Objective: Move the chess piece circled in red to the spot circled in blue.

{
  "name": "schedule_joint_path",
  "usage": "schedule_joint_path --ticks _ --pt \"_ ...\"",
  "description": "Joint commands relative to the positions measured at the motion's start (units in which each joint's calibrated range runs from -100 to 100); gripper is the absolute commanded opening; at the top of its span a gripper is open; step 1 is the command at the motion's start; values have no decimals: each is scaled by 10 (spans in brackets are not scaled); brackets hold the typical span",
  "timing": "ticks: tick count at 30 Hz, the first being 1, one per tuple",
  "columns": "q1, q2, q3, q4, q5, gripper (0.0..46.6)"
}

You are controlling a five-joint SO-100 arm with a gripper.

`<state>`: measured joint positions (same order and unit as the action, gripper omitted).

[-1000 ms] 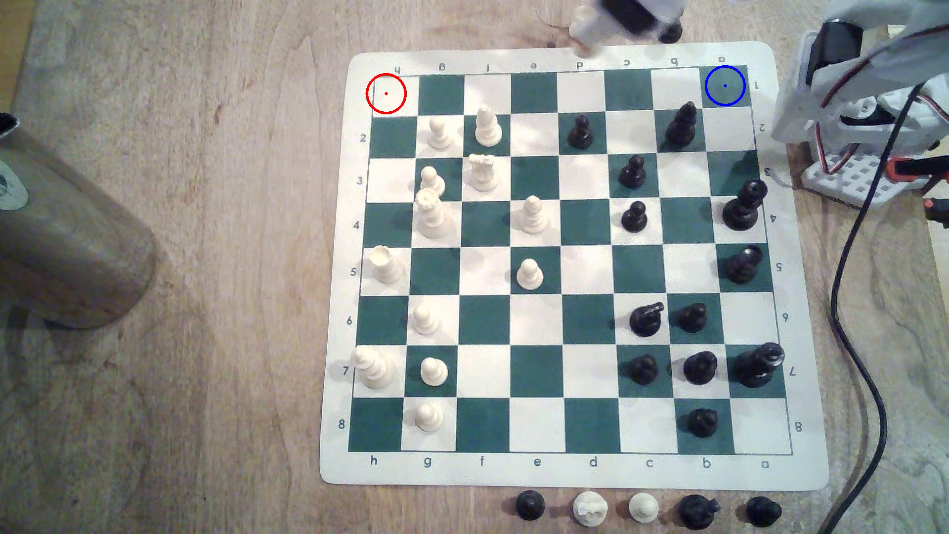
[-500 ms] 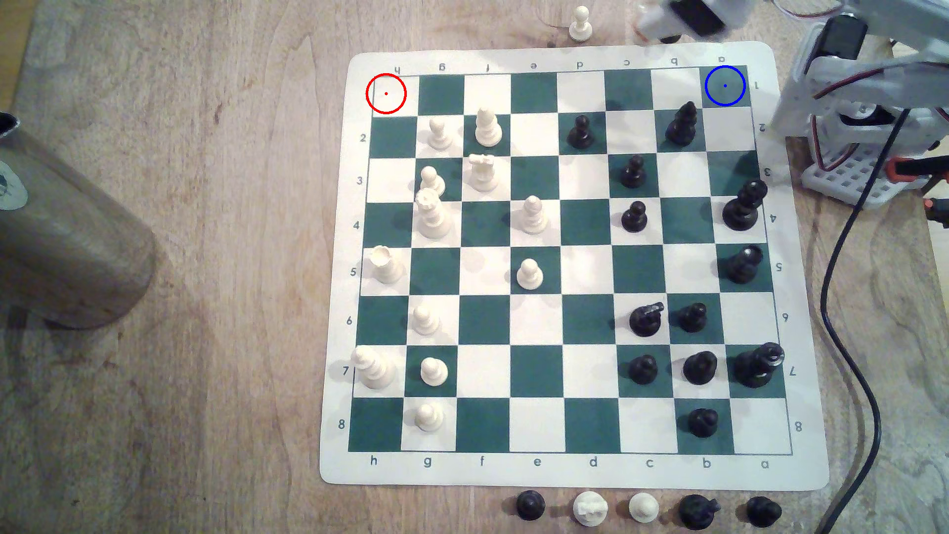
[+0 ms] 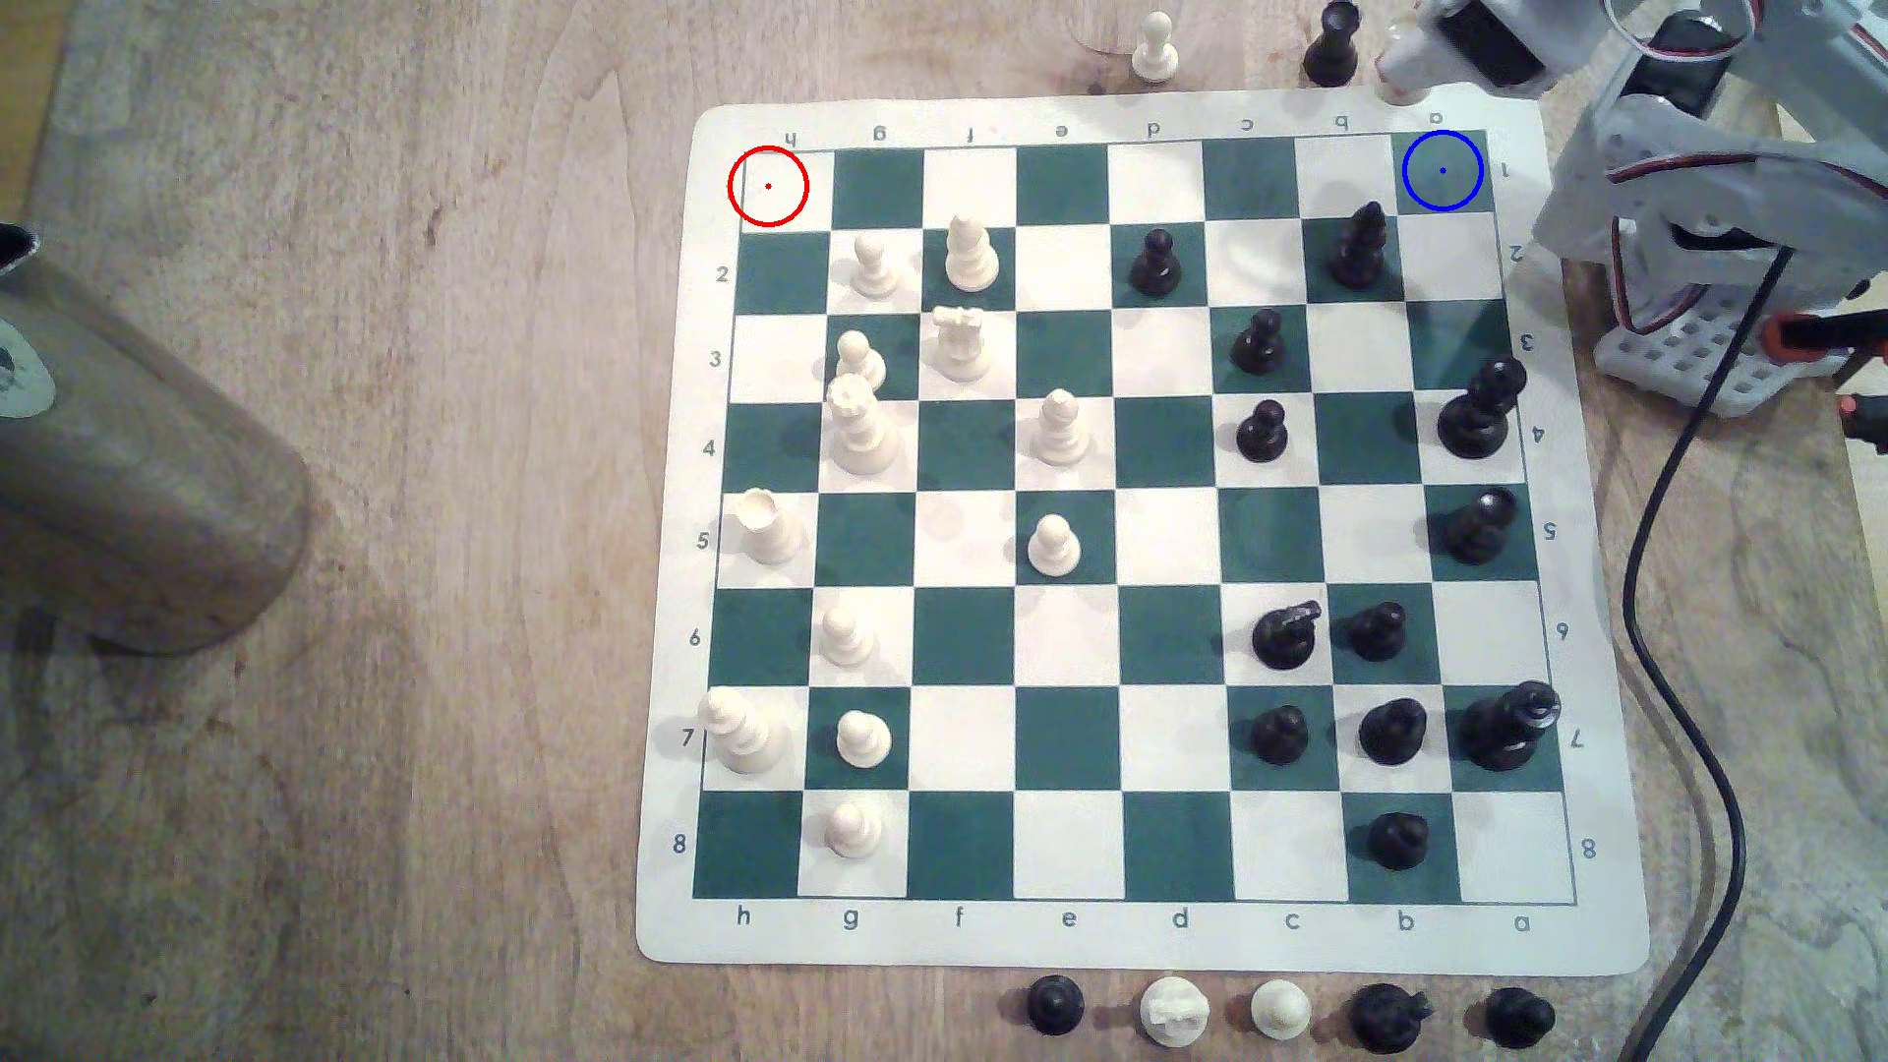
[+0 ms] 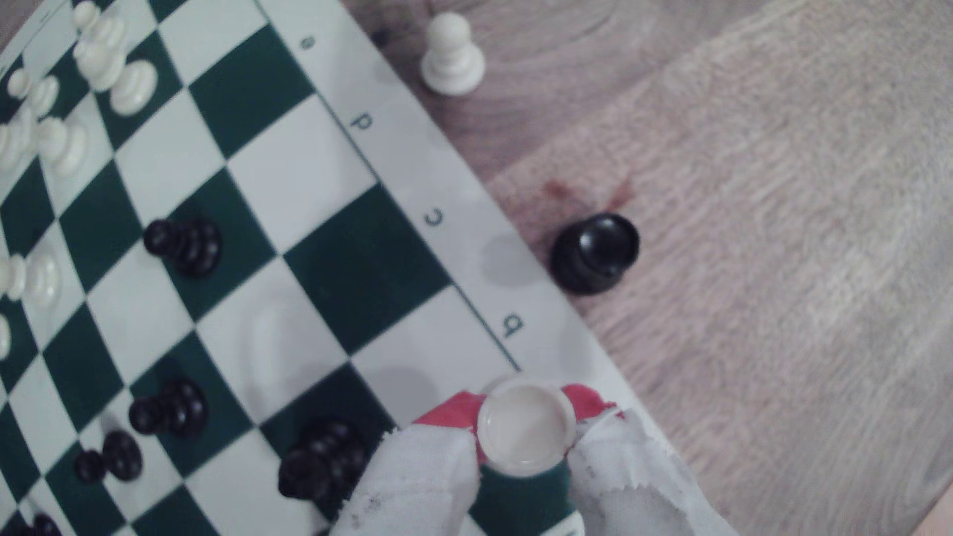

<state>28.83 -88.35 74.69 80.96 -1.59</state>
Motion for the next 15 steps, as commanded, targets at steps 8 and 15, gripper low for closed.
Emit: schedule_joint_path --ticks 8,15 --pt "12 -48 89 18 23 3" --pt "12 -54 144 -10 24 3"
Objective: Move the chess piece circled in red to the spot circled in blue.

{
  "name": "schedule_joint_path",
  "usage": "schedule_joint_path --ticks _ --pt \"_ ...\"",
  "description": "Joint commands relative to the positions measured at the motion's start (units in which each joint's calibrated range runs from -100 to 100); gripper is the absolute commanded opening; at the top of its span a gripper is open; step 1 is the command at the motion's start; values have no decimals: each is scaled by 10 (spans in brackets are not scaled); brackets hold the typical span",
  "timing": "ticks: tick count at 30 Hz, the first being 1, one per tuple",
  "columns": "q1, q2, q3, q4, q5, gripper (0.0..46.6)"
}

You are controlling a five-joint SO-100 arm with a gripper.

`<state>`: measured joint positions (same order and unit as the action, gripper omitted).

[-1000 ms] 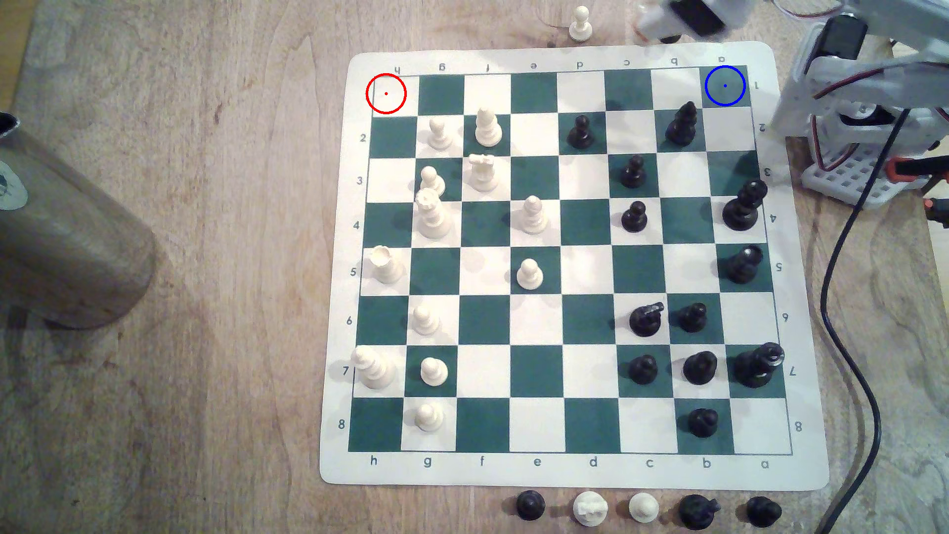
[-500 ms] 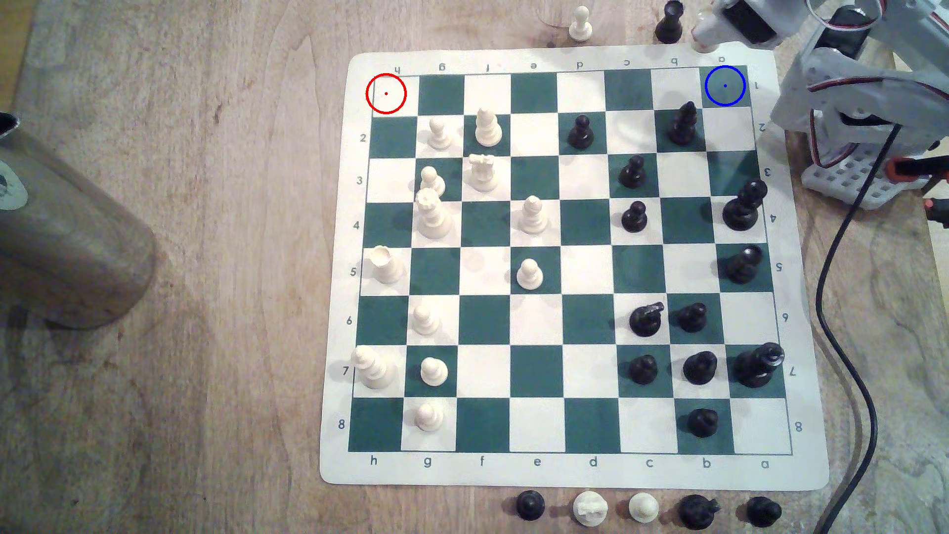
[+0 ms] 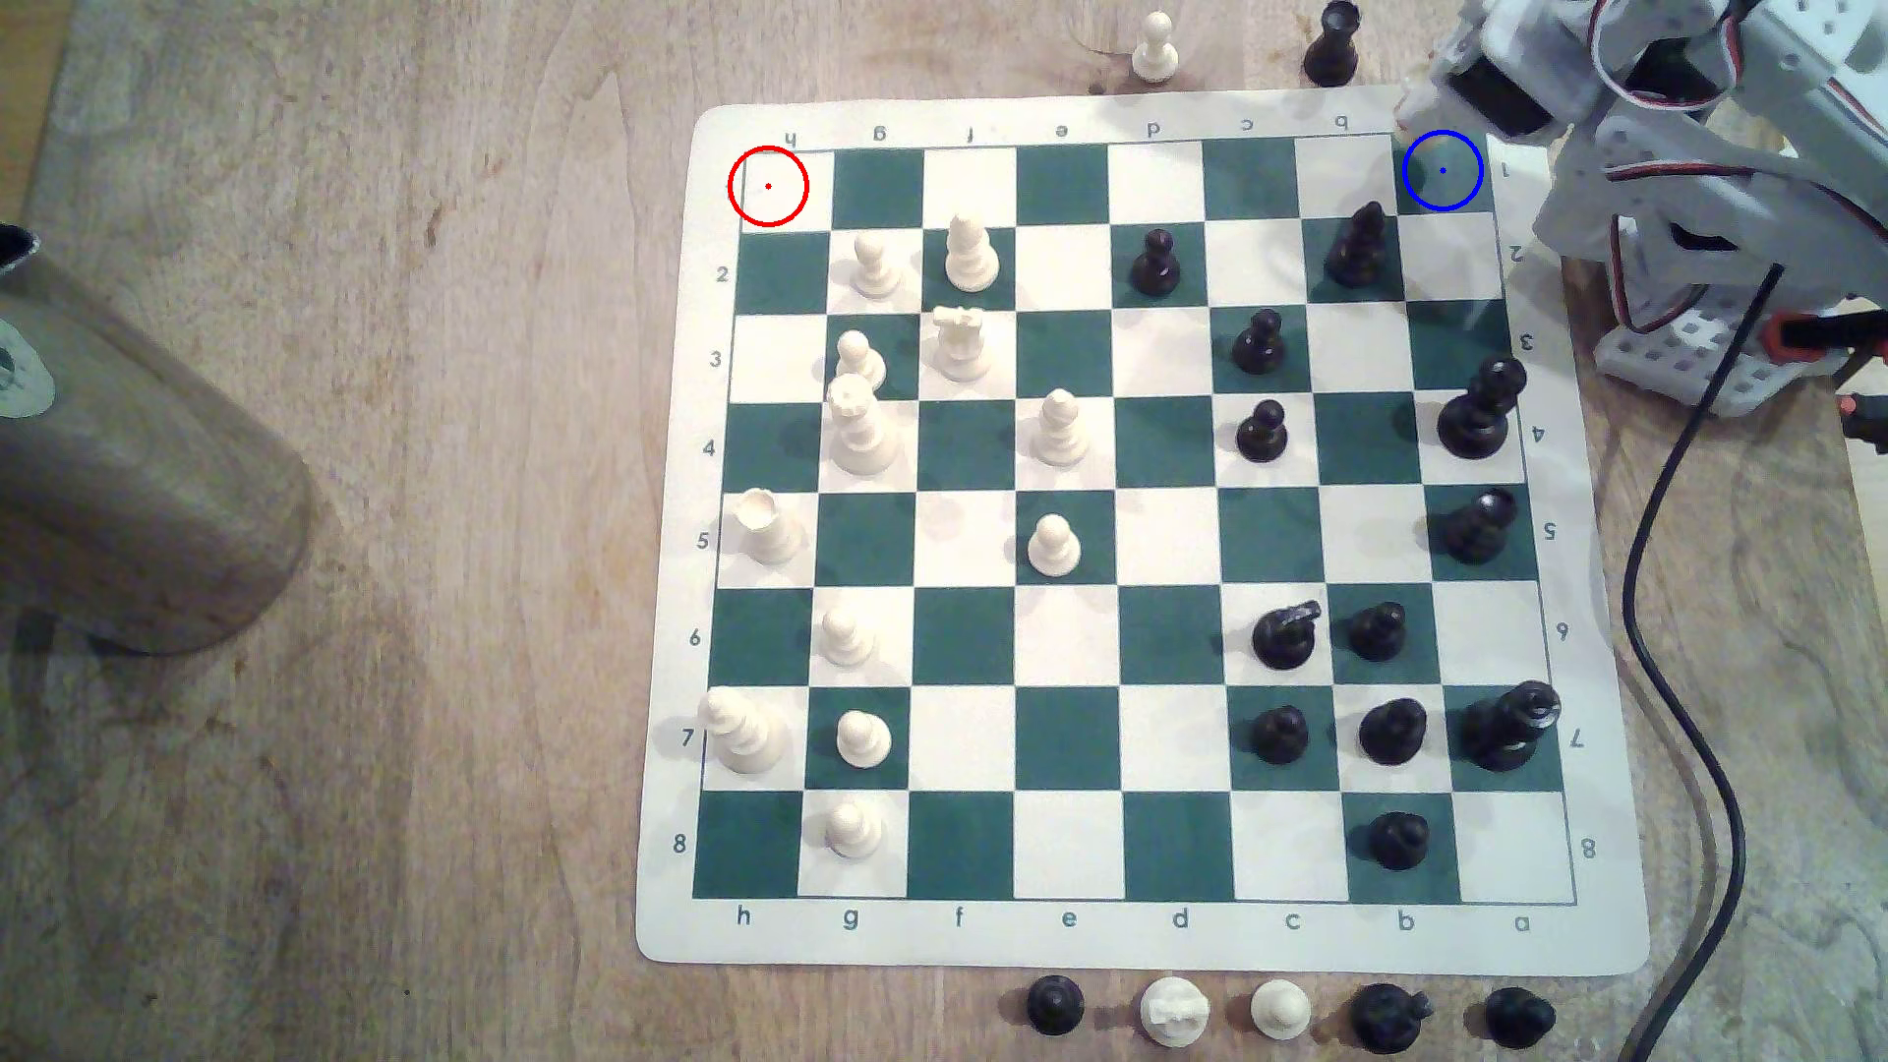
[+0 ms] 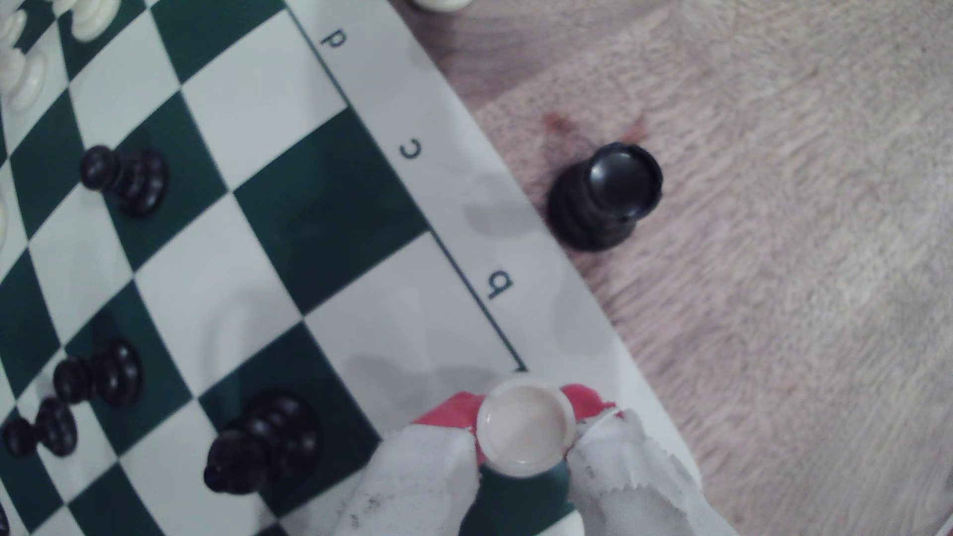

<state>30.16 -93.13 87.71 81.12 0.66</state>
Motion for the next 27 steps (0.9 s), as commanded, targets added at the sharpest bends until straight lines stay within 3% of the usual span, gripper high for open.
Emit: schedule_joint_path --ticks 1,8,14,27 --pt "-1 -6 19 -14 1 3" --pt "-3 -8 30 -8 2 3" --pt "-2 -14 23 24 20 3" --pt "2 66 -15 23 16 3"
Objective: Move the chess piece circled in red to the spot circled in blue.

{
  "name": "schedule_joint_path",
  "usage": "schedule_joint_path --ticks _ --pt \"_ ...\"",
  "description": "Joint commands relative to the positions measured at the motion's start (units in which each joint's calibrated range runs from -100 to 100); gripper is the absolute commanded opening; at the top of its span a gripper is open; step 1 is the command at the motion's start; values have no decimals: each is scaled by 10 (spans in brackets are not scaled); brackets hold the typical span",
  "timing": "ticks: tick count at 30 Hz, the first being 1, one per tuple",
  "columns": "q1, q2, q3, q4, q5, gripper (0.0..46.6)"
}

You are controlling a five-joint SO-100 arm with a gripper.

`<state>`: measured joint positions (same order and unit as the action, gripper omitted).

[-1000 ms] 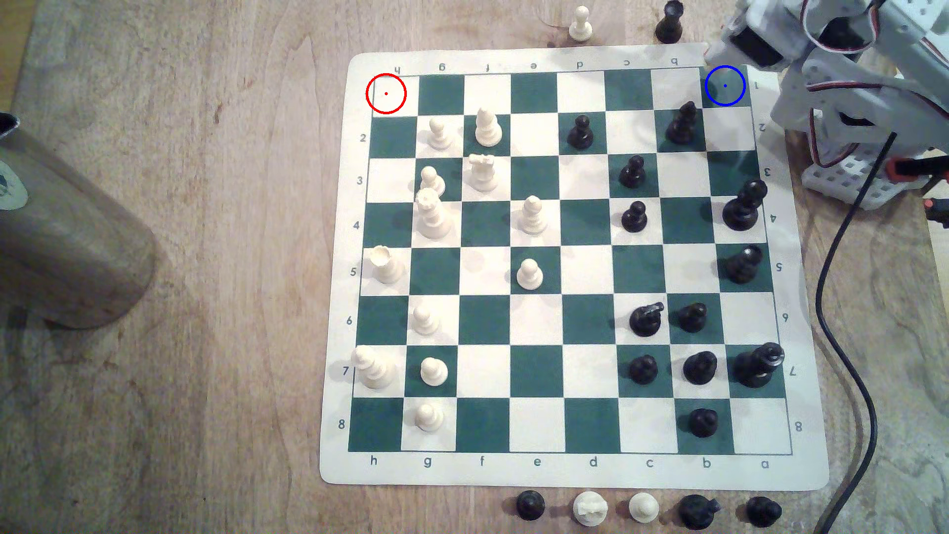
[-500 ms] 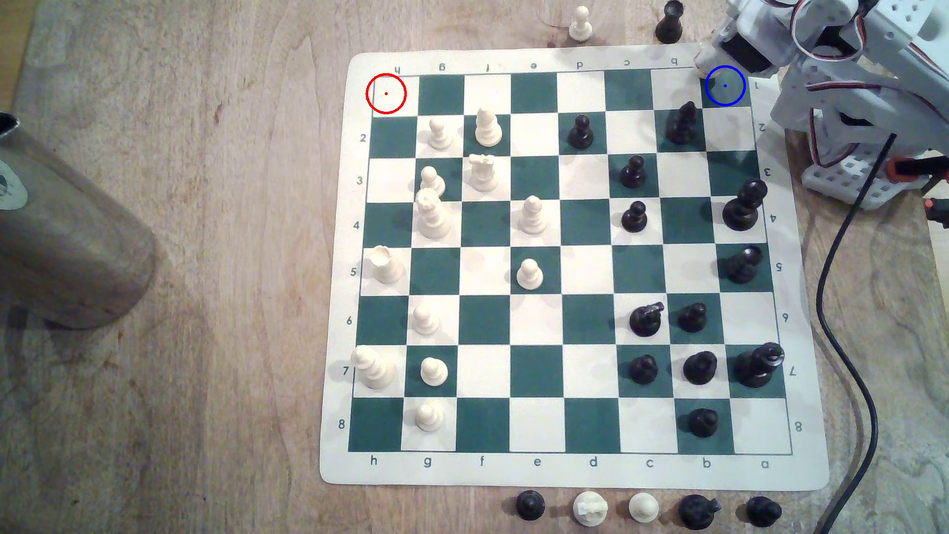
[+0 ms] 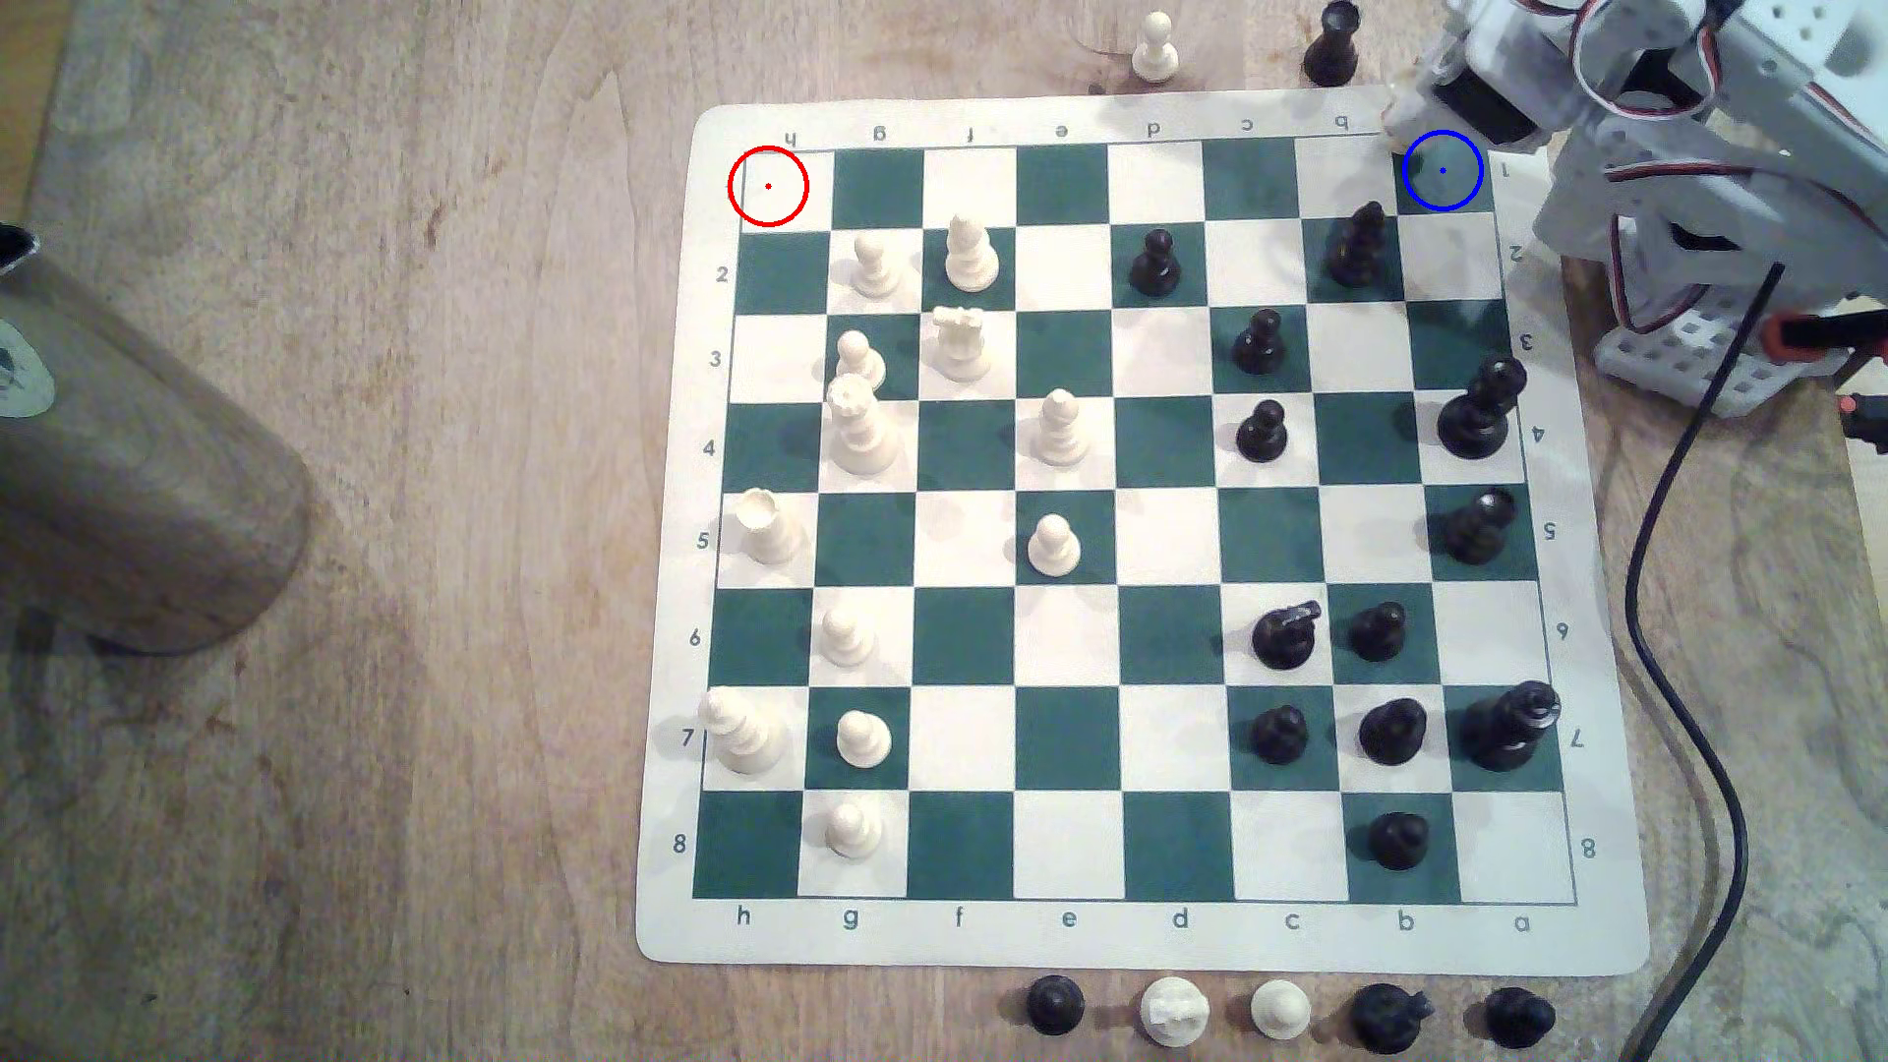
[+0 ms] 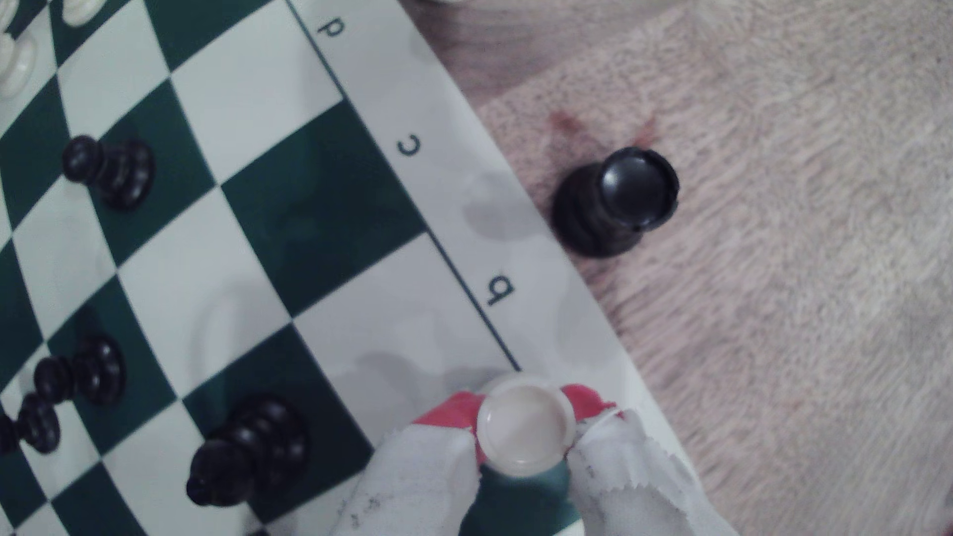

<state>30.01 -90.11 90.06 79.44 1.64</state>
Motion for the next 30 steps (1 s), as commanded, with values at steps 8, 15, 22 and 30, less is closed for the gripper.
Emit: schedule_joint_path --ticks 8,15,22,30 --pt "1 82 -74 43 8 3" --pt "-6 82 -61 44 8 4" --pt "-13 95 -24 24 9 4" --pt "-10 110 -19 12 10 23"
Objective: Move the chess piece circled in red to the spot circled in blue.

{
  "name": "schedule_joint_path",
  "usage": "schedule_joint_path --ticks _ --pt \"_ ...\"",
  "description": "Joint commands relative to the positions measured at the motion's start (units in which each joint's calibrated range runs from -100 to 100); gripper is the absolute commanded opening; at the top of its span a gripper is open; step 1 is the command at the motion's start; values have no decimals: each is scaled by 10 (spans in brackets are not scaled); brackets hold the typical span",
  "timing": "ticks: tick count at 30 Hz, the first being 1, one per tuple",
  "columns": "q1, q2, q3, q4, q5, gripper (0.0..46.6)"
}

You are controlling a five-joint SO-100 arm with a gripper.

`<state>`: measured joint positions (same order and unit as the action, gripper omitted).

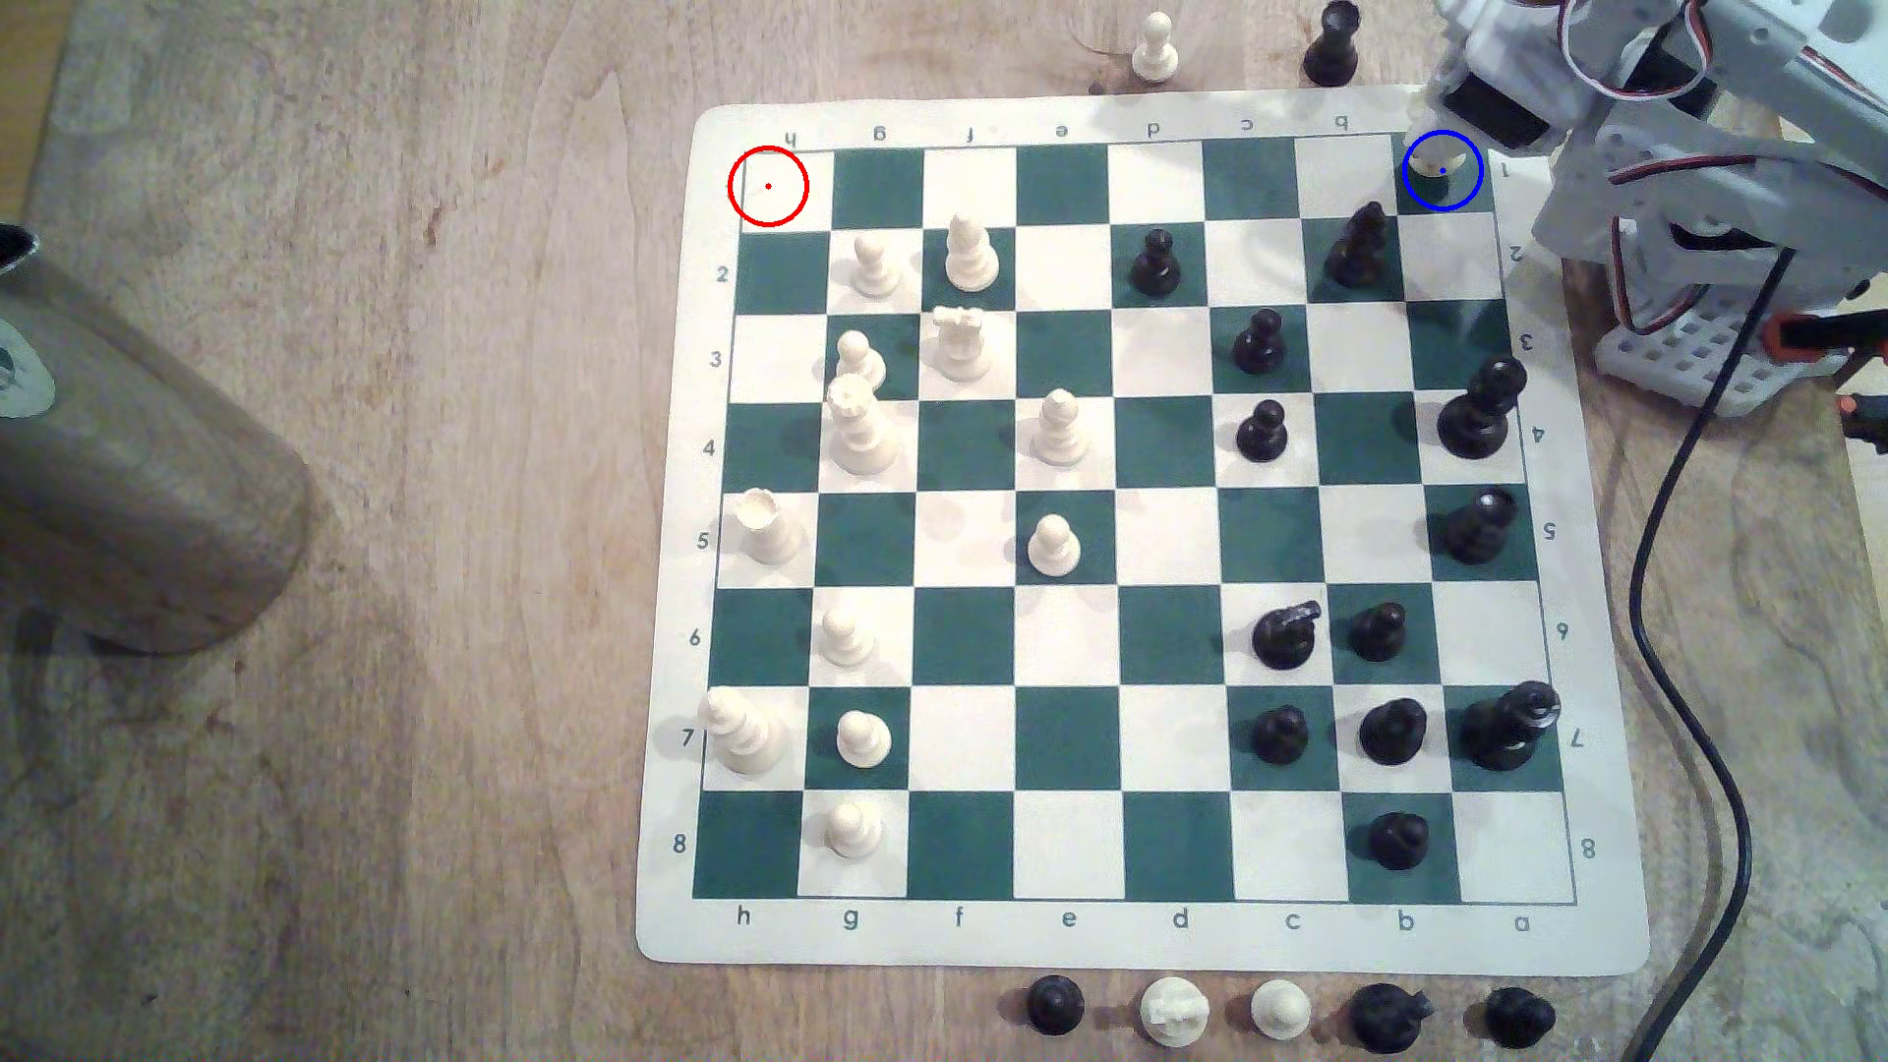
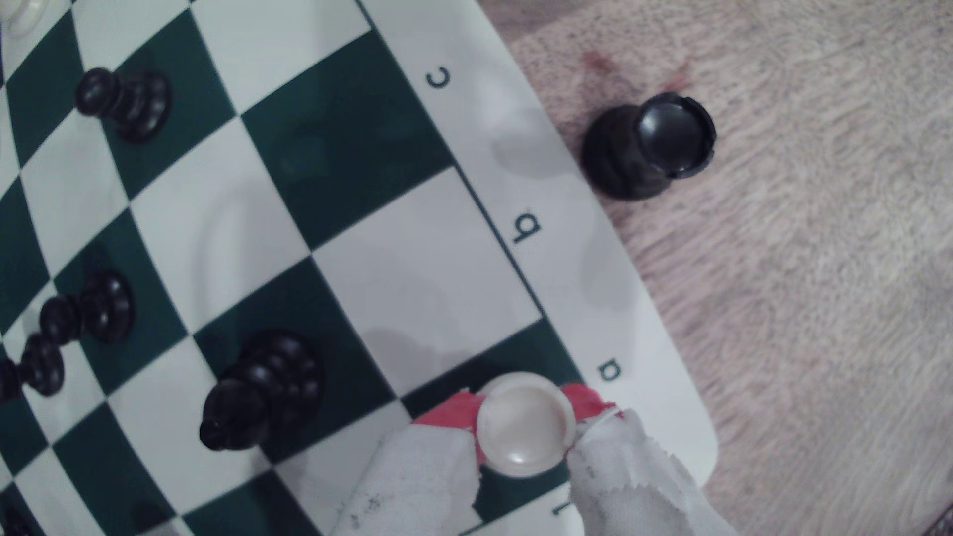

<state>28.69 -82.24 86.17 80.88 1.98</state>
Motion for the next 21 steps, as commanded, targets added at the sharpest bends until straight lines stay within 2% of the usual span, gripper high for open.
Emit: schedule_joint_path --ticks 1,10,21 --pt "4 34 20 -3 6 27" --pt "9 35 31 -14 6 110" --pt "8 33 33 -18 7 120"
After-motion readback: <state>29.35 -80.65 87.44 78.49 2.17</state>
